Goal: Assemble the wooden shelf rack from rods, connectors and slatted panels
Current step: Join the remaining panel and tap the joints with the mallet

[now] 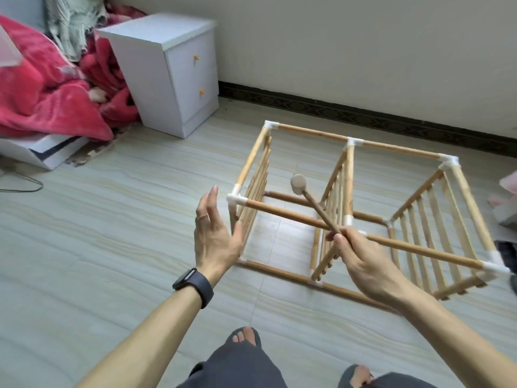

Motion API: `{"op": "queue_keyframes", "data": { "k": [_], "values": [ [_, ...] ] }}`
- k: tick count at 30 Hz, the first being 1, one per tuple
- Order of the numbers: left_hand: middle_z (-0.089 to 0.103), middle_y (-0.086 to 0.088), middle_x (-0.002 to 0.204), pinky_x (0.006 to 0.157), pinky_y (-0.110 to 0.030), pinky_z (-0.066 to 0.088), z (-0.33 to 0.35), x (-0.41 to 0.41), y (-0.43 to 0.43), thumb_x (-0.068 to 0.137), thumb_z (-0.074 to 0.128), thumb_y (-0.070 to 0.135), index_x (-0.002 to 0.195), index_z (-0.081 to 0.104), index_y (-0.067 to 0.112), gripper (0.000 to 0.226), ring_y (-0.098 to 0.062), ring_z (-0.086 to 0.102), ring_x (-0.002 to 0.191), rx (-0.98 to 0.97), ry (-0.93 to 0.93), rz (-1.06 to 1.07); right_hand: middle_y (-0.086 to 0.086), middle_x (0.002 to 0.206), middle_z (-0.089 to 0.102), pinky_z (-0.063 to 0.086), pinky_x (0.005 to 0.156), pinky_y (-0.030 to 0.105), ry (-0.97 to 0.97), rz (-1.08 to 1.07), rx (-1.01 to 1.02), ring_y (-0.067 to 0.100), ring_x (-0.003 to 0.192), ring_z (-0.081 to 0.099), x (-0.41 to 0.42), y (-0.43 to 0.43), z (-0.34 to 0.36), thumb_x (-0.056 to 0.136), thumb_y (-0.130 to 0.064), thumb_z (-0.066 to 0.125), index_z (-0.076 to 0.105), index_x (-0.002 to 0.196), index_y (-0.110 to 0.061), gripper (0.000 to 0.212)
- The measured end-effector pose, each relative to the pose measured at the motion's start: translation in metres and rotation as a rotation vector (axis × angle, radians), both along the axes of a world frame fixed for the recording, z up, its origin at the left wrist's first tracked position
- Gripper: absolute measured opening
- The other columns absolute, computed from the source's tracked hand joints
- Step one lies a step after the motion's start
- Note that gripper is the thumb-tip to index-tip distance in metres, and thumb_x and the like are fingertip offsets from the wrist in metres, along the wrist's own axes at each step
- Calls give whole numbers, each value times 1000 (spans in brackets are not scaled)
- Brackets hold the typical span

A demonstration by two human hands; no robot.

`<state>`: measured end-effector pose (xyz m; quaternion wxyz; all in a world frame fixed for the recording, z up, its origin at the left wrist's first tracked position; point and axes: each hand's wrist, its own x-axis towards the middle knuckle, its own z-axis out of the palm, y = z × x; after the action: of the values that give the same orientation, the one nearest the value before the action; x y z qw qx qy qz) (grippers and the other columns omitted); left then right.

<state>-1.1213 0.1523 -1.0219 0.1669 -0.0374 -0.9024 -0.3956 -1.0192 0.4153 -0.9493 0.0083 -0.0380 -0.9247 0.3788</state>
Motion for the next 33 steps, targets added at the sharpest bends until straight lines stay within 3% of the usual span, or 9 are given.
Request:
{"op": "queue_keyframes", "data": {
  "k": [3,5,7,10,15,21,24,29,33],
  "values": [
    [45,-3,151,107,-38,41,-4,-16,-1,101,54,35,152,28,29,58,-22,42,138,126,-310,-78,-12,62,62,41,55,21,60,76,12,7,60,57,-31,-30,-2,106,-39,38,56,90,-31,26],
    [69,0,116,86,-33,49,-7,-26,0,106,41,43,120,54,31,23,-23,62,113,156,-383,-68,-19,58,60,40,54,17,68,110,40,4,56,56,-47,-45,-6,106,-39,37,52,85,-33,26],
    [70,4,86,63,-28,45,-12,-32,-2,107,36,44,98,58,29,28,-20,65,81,109,-339,-47,-10,51,56,41,53,17,55,140,70,4,54,55,-58,-55,-9,106,-39,37,52,86,-31,26],
    [68,7,76,52,-20,33,-18,-36,-8,107,36,43,103,60,31,27,-10,56,64,45,-304,-33,-5,53,50,39,49,14,13,184,137,-3,51,55,-69,-61,-10,107,-39,34,53,89,-28,29],
    [71,2,85,61,-29,39,-25,-40,-8,108,38,33,121,59,29,25,-20,61,72,16,-282,-49,-1,58,55,36,49,26,-60,236,245,9,45,50,-77,-63,3,105,-49,28,52,86,-30,36],
    [71,1,85,61,-37,49,-27,-38,-10,108,39,37,126,58,29,27,-25,64,75,51,-271,-67,-6,55,47,36,44,18,420,208,-59,13,46,49,-81,-74,18,107,-44,28,51,91,-24,35],
    [72,0,90,64,-36,45,-29,-40,-10,108,39,39,126,57,30,27,-26,63,80,23,-278,-42,-2,56,52,39,45,29,64,297,330,13,44,49,-78,-77,7,105,-50,22,47,86,-24,40],
    [73,1,92,69,-41,50,-34,-43,-11,108,39,36,132,55,32,29,-25,63,83,34,-268,-61,-4,50,50,36,38,18,358,213,42,9,42,49,-79,-74,10,107,-40,27,50,85,-21,38],
    [71,-4,92,68,-37,47,-37,-43,-9,106,33,42,133,53,34,35,-26,62,85,24,-275,-45,2,57,58,51,49,41,-23,242,274,12,45,51,-80,-71,11,105,-49,26,53,83,-24,43]
  ]
}}
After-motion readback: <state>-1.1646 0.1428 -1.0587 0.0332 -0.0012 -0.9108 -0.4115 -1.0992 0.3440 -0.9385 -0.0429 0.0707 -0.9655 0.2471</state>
